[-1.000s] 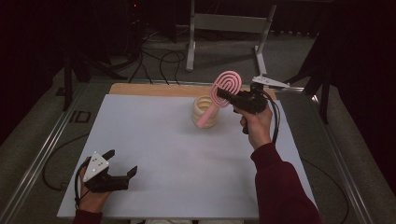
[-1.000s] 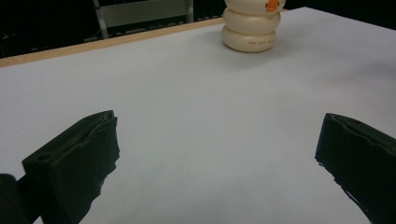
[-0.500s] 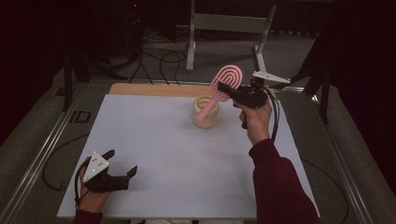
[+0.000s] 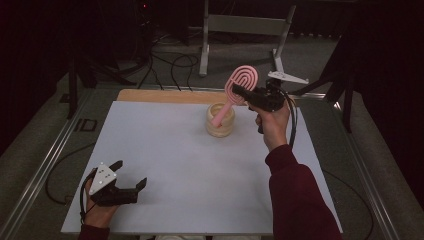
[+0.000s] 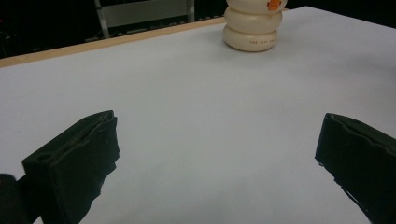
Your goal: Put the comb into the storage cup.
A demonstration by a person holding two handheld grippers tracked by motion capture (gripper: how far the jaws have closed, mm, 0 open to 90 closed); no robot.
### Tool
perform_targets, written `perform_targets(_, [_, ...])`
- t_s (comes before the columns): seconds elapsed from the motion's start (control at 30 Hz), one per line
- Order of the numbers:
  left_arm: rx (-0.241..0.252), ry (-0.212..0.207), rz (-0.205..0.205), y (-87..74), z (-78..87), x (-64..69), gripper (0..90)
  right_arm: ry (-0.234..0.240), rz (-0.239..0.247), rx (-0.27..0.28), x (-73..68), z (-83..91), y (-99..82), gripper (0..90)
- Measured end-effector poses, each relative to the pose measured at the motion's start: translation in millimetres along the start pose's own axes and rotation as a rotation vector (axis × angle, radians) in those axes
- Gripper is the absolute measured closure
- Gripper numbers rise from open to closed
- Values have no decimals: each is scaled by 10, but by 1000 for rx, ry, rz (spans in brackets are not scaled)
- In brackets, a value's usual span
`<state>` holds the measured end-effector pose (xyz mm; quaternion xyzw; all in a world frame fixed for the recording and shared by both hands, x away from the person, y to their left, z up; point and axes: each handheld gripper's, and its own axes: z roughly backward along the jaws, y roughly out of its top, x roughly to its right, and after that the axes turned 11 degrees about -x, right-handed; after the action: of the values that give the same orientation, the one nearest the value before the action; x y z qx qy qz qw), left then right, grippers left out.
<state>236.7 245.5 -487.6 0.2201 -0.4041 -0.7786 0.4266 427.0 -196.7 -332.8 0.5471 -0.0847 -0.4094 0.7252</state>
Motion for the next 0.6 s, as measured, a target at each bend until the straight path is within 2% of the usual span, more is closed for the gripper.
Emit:
perform_targets(0.37, [6,8,9,-6,10,-13,1,-37,7,-4,14,-36,75,642])
perform_targets(0.6, [7,9,7,-5,13,-12,1,-49,-7,3,43,-84,59,642])
